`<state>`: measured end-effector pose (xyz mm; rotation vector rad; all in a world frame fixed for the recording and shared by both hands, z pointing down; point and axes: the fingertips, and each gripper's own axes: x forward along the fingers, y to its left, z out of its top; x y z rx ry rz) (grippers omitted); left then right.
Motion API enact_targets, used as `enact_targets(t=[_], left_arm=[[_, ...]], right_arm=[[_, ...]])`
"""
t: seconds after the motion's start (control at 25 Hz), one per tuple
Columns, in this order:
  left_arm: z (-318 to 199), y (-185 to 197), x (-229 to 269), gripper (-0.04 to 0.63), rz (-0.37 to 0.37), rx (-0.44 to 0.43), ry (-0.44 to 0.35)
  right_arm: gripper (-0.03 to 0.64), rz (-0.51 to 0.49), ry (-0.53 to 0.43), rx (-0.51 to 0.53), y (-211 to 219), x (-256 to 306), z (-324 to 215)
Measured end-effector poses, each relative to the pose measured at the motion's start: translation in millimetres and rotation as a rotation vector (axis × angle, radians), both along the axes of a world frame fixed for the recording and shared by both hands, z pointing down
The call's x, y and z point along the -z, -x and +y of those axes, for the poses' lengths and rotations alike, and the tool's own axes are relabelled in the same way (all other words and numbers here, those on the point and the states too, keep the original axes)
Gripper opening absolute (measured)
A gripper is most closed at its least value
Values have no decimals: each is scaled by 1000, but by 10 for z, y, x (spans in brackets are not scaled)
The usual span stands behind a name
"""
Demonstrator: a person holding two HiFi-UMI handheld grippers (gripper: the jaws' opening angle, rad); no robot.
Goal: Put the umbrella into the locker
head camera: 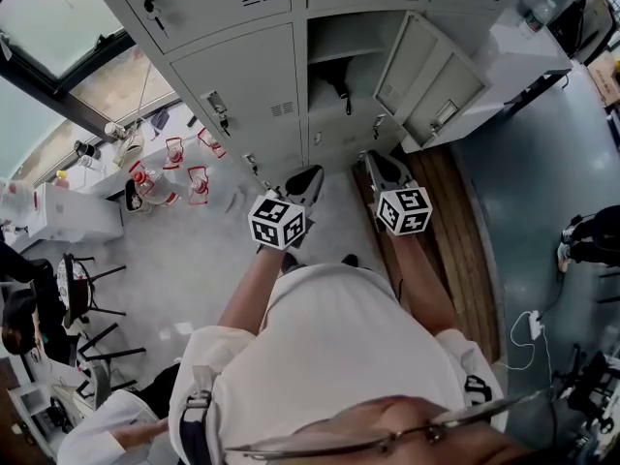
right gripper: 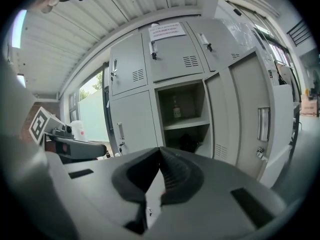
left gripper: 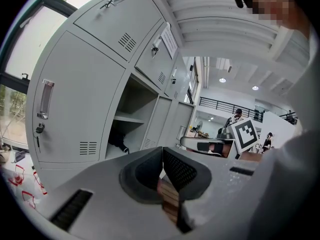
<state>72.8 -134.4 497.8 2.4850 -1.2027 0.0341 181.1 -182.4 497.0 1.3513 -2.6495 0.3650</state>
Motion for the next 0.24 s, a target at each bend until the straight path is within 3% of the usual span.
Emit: enact_targets(t=[0.24], left_arm=[[-49,-4,41,5,4,7,-6]], right_arm=[[6,17,-27,4,-37,93,-13]])
